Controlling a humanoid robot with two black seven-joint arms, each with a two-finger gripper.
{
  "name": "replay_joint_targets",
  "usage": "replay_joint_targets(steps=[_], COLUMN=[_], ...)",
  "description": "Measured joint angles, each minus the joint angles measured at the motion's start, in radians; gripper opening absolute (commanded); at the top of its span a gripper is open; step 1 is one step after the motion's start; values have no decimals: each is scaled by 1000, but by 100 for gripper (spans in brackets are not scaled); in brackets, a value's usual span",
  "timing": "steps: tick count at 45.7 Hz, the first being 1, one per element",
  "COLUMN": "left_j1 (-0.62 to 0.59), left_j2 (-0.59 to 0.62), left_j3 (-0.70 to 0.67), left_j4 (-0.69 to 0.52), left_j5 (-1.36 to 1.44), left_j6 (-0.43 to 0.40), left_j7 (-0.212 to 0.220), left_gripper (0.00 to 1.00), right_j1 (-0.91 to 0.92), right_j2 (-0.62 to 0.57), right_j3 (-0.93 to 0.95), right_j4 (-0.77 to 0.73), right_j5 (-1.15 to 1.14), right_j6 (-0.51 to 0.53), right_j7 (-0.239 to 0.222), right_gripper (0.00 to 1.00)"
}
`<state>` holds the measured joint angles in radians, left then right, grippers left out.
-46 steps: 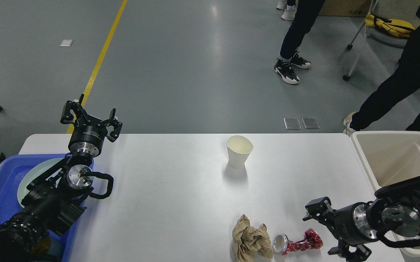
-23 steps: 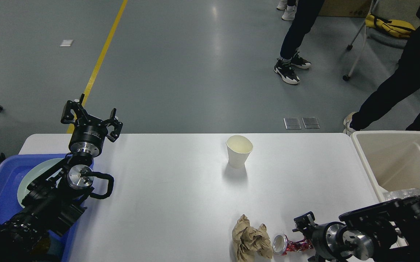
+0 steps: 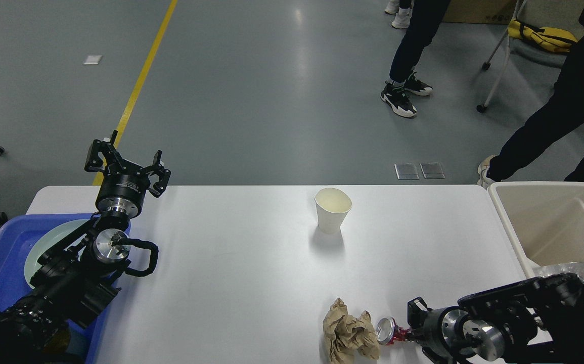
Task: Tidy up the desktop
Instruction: 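Close the right gripper on the red can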
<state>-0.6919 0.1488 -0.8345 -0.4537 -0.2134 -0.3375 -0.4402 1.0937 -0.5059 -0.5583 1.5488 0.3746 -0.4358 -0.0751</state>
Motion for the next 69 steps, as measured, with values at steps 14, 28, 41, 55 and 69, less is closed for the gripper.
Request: replay_joint_targets(steps=[14, 28, 41, 55, 69], left_j1=[0, 0, 0, 0, 0], left_j2=[0, 0, 0, 0, 0], left_j3=[0, 0, 0, 0, 0], left_j4=[0, 0, 0, 0, 0], left_j5=[0, 0, 0, 0, 0], left_j6=[0, 0, 0, 0, 0], left_j7=[0, 0, 0, 0, 0], left_gripper=[98, 98, 98, 98, 98], right_j1=[-1, 34, 39, 29, 20], right_j2=[0, -47, -45, -36, -1], right_j3=[-1, -12, -11, -12, -11], right_j4=[5, 26, 26, 19, 1], right_j5=[-11, -17, -14, -10, -14], right_j6=[-5, -9, -2, 4, 6], right_j7=[0, 0, -5, -11, -12], right_gripper=[0, 0, 100, 100, 100])
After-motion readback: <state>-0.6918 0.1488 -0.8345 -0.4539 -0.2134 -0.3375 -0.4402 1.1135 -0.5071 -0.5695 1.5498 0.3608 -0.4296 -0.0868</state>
